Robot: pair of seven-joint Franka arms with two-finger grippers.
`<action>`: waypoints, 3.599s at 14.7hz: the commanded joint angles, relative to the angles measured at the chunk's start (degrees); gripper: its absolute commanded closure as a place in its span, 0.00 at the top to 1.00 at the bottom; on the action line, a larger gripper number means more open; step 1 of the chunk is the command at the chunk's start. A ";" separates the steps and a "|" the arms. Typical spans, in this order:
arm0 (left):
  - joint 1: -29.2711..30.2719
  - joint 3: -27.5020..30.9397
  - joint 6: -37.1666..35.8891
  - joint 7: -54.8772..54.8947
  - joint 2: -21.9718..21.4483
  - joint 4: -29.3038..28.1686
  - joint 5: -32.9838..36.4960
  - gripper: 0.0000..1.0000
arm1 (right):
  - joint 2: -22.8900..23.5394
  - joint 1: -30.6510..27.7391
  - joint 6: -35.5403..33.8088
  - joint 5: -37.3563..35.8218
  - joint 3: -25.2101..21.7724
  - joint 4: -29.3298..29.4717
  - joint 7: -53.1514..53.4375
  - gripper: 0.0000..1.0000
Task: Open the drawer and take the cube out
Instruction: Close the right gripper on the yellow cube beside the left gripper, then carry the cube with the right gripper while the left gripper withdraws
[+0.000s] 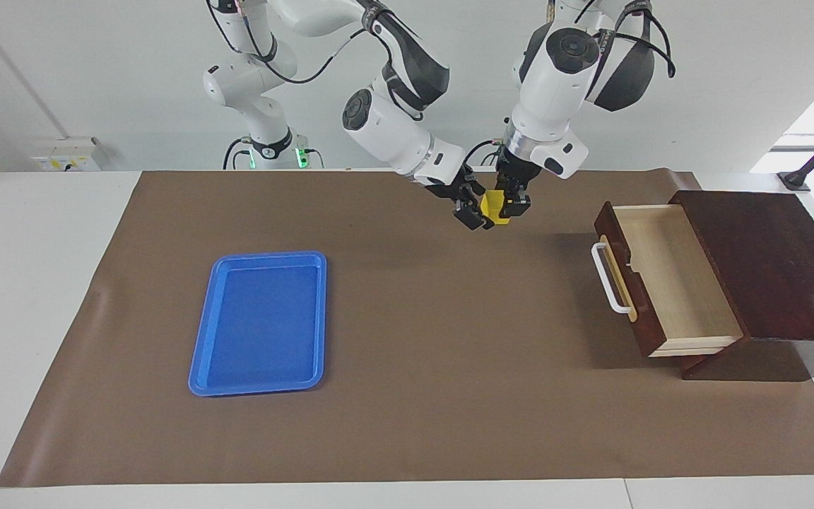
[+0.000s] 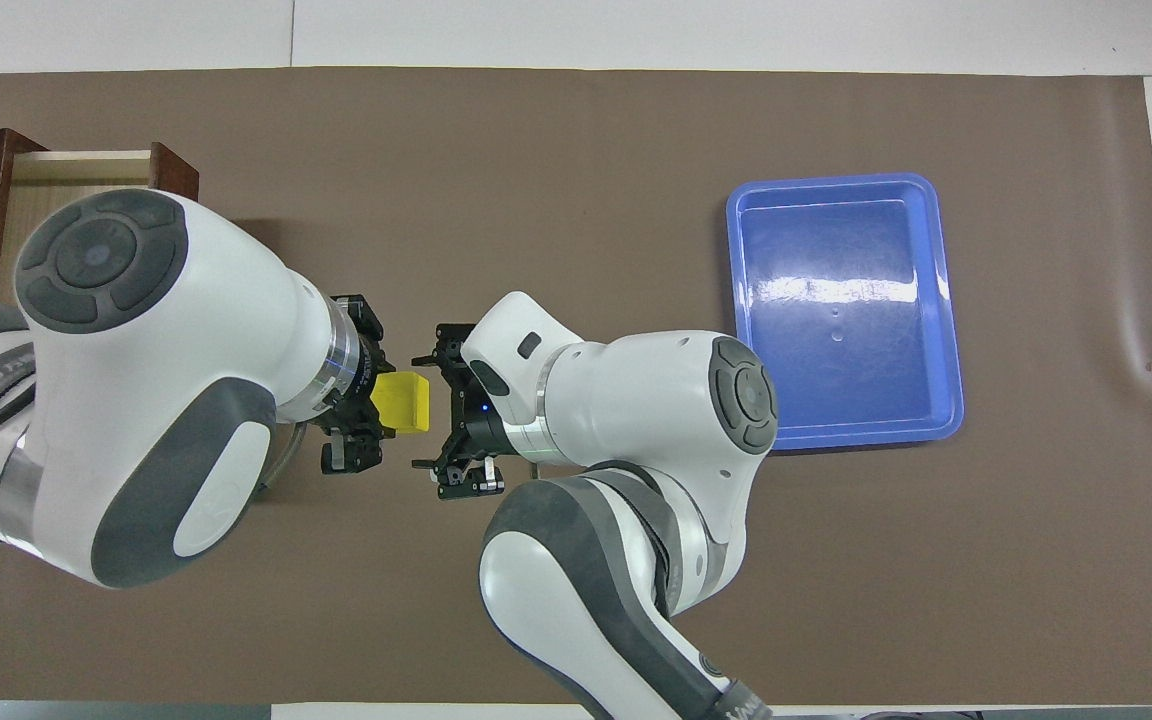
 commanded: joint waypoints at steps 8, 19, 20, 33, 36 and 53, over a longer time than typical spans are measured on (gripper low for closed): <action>-1.01 0.91 1.14 0.00 -1.98 -1.95 0.49 0.00 | 1.31 0.03 -0.07 2.41 0.06 1.16 -4.07 0.21; -0.49 0.91 1.40 0.17 -1.81 -1.86 0.49 0.00 | 1.31 -0.15 -0.95 2.50 0.06 2.92 -3.98 0.00; -0.49 0.91 1.40 0.17 -1.81 -1.77 0.49 0.04 | 1.31 -0.15 -0.95 2.50 0.06 3.01 -3.98 0.00; 8.99 1.44 1.30 9.12 -2.33 -1.77 0.84 1.00 | 1.39 -0.15 -0.95 2.50 0.06 3.18 -4.07 0.00; 12.69 1.44 8.05 15.45 -1.37 -5.10 4.94 1.00 | 1.39 -0.24 -1.03 2.50 0.06 3.18 -4.07 0.00; 29.56 1.53 22.23 29.16 8.74 -5.37 15.16 1.00 | -0.45 -24.73 -20.72 1.01 -0.38 -2.26 -20.32 0.00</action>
